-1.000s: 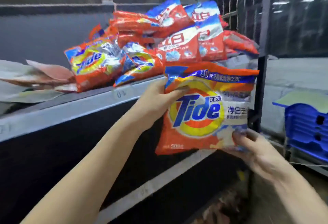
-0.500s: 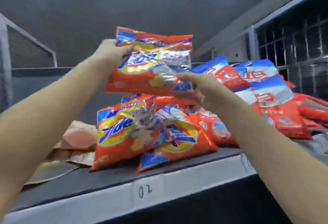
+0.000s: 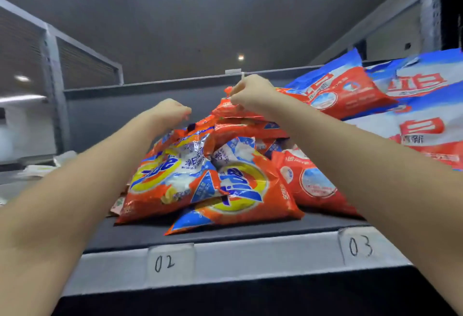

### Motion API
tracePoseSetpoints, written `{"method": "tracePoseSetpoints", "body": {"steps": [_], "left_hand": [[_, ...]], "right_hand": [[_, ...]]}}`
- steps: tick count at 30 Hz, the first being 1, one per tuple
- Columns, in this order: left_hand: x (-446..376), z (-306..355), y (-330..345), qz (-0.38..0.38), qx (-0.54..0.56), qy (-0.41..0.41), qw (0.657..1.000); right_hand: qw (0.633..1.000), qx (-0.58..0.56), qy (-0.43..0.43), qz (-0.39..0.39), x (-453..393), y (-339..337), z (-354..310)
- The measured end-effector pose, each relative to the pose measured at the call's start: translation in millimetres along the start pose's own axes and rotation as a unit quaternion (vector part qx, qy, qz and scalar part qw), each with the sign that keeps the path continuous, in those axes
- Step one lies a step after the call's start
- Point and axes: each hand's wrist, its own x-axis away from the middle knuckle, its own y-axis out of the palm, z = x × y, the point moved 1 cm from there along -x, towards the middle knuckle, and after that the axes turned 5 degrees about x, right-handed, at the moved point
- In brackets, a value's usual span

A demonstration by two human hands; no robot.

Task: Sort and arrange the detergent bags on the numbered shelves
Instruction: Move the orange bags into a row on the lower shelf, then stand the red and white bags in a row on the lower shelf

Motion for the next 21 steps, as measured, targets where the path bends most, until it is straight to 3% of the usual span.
{"method": "tracePoseSetpoints", "body": {"steps": [4, 8, 17, 21], "left_hand": [[59.5, 61.0, 27.5, 0.070, -0.078, 0.092, 0.990], [99.6, 121.3, 78.0, 0.127, -0.082, 0.163, 0.975], [161.5, 188.6, 191.1, -0.011, -0.021, 0.210, 0.977], [177.1, 194.3, 218.8, -0.012, -0.035, 0.232, 0.972]], "right_hand": [[0.994, 0.097, -0.055, -0.010, 33.7, -38.5, 35.3], [0.991, 0.132, -0.036, 0.007, 59.2, -88.5, 89.0], [0.980, 0.175, 0.081, 0.046, 124.3, -189.6, 199.8], [0.977, 0.164, 0.122, 0.064, 150.2, -206.0, 226.1]]}}
